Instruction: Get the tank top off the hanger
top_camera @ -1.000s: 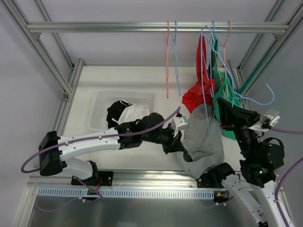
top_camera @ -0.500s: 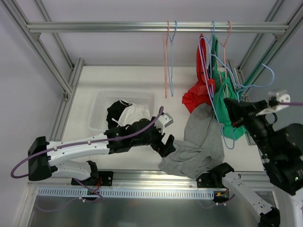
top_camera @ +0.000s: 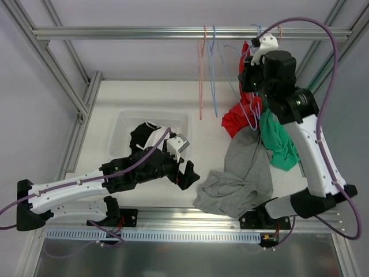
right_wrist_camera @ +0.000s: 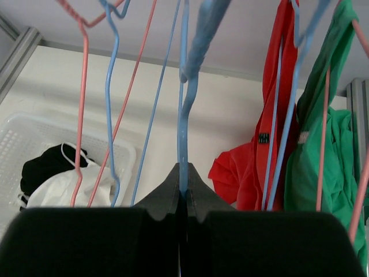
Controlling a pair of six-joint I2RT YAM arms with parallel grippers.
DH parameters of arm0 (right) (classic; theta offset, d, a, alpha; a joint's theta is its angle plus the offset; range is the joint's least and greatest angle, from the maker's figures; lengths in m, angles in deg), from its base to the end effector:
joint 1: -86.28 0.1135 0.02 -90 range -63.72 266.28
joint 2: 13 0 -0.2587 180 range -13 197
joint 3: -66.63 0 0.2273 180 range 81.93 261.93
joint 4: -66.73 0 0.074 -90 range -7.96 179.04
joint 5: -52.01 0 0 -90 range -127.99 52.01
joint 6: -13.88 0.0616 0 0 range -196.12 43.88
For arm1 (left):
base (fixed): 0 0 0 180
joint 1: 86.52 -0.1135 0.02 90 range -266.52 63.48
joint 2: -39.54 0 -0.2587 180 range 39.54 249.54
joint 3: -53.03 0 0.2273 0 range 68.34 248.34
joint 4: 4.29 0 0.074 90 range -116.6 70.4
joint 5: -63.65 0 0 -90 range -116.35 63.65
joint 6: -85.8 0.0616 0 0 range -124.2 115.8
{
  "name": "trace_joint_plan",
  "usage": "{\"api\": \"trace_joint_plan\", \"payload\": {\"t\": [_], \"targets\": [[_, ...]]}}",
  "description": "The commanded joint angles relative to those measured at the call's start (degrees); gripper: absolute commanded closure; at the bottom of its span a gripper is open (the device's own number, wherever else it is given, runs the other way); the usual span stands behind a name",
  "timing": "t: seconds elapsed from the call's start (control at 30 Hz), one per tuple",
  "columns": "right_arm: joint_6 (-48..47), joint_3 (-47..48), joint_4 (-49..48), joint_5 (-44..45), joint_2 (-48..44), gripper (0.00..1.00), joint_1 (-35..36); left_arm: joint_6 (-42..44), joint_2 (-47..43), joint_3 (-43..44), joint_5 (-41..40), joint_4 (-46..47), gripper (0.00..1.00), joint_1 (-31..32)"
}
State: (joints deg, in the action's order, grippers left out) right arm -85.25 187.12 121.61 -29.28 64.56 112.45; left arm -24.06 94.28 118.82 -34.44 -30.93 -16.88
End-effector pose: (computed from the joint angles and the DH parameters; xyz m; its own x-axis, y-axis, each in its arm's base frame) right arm 0.2399 0.1075 0.4930 -0.1354 -0.2413 -0.9610 -0.3286 0.9259 -0.1862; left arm 0.0860 -0.2068 0.3320 -0.3873 0.0768 -0.9188 0.7969 0.5291 -0.2917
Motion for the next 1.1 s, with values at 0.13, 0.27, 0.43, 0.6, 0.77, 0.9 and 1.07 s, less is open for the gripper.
{"api": "trace_joint_plan", "payload": {"t": [0.13,0.27,0.43,0.6,0.77,0.9,1.07], "targets": [[-3.7,20.6,1.8,5.0,16.4,1.00,0.8,-1.9,-1.7,-3.7,-0.3,-1.6,0.01,-0.3],[-5.0,21.6,1.9,7.3,20.3,1.00,2.2,-2.6,-2.2,-4.4,-0.2,-1.7,0.01,-0.2],[-3.4,18.0,1.4,6.0,20.4,1.00,4.3,-3.1,-0.7,-4.1,0.2,-1.5,0.01,-0.3],[-3.0,17.2,1.1,4.4,21.1,1.00,4.4,-4.0,1.9,-3.1,0.8,-1.4,0.01,-0.2],[-2.7,15.9,1.1,3.9,19.4,0.63,4.3,-4.9,4.6,-2.7,0.6,0.2,0.01,0.4],[-2.1,12.1,1.1,3.9,12.6,0.35,4.3,-4.7,9.0,-0.9,0.5,2.1,0.01,1.5],[-1.8,2.8,1.1,3.9,0.9,0.08,3.8,-3.9,19.3,3.8,0.8,4.0,0.01,3.6]]}}
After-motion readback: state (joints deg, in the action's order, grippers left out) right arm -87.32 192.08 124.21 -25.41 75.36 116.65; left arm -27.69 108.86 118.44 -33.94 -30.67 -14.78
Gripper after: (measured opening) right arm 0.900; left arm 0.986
